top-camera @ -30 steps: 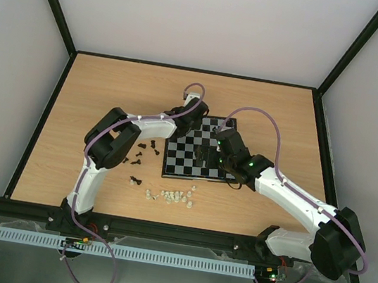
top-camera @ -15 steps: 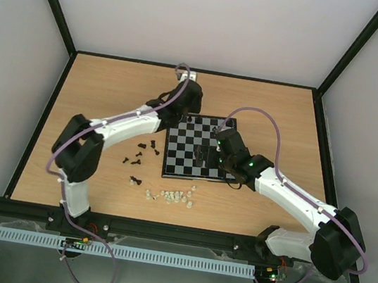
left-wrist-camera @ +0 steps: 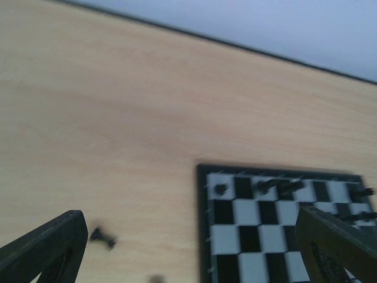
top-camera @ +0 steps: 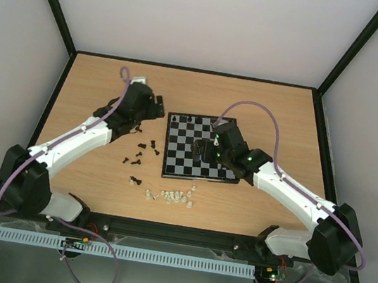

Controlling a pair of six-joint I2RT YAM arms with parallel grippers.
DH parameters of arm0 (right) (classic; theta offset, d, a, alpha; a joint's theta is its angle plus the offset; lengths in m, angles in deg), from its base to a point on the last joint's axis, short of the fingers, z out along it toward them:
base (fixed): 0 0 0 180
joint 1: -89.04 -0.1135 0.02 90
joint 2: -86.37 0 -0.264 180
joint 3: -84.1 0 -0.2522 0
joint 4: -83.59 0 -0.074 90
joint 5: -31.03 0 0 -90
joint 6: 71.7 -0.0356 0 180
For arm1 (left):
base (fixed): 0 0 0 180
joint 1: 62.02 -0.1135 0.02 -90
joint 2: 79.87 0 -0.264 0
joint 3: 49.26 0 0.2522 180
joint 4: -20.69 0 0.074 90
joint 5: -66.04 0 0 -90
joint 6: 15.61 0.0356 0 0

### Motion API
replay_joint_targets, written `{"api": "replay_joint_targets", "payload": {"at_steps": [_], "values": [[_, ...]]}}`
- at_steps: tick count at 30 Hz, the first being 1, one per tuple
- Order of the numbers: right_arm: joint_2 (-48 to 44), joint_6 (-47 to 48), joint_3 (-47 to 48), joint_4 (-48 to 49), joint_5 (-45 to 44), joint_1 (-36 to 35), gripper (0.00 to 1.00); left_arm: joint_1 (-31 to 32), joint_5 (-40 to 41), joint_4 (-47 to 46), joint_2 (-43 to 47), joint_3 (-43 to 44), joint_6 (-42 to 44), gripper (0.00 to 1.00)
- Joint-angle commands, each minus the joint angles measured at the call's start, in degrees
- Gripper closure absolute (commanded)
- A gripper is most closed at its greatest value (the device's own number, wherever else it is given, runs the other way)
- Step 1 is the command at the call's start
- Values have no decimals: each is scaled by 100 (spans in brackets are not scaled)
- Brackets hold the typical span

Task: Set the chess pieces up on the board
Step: Pick up the chess piece at the center of the board.

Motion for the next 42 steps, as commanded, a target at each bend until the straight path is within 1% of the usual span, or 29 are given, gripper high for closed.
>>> {"api": "replay_joint_targets", "payload": {"at_steps": [1, 6, 10, 11, 12, 13, 15, 17, 20, 23, 26, 28, 38, 42], "values": [[229, 97, 273, -122, 363, 25, 1, -438, -315, 667, 473, -649, -406, 1], [625, 142, 471, -47, 759, 15, 1, -918, -845, 413, 830, -1533, -508, 1], [944, 176, 644, -16, 1107, 15, 1, -1319, -1271, -8, 681, -1989, -531, 4], [1012, 179, 678, -14, 1167, 18, 1, -1442, -1445, -155, 579, -2052, -531, 7], [1053, 183, 703, -16, 1215, 20, 2, -1555, -1636, -283, 453, -2077, -522, 13], [1085, 191, 725, -16, 1246, 18, 2, -1611, -1717, -379, 315, -2058, -512, 23], [1107, 201, 733, -25, 1256, 19, 2, -1619, -1754, -450, 38, -1935, -502, 36], [1107, 213, 727, -25, 1253, 16, 2, -1617, -1800, -623, -213, -1860, -572, 44], [1124, 222, 697, 0, 1286, 20, 2, -1613, -1924, -767, -648, -1635, -681, 44], [1138, 236, 665, 23, 1324, 21, 2, -1593, -2004, -821, -1019, -1366, -753, 40], [1139, 271, 633, 19, 1332, 13, 2, -1558, -1913, -769, -1209, -1147, -758, 37], [1128, 290, 606, 27, 1345, 20, 3, -1558, -1863, -736, -1267, -1059, -766, 37], [1116, 311, 436, 146, 1456, 14, 3, -1537, -1838, -721, -1498, -1004, -853, 45], [1086, 308, 370, 176, 1486, 13, 3, -1476, -1756, -628, -1655, -908, -868, 46]]}}
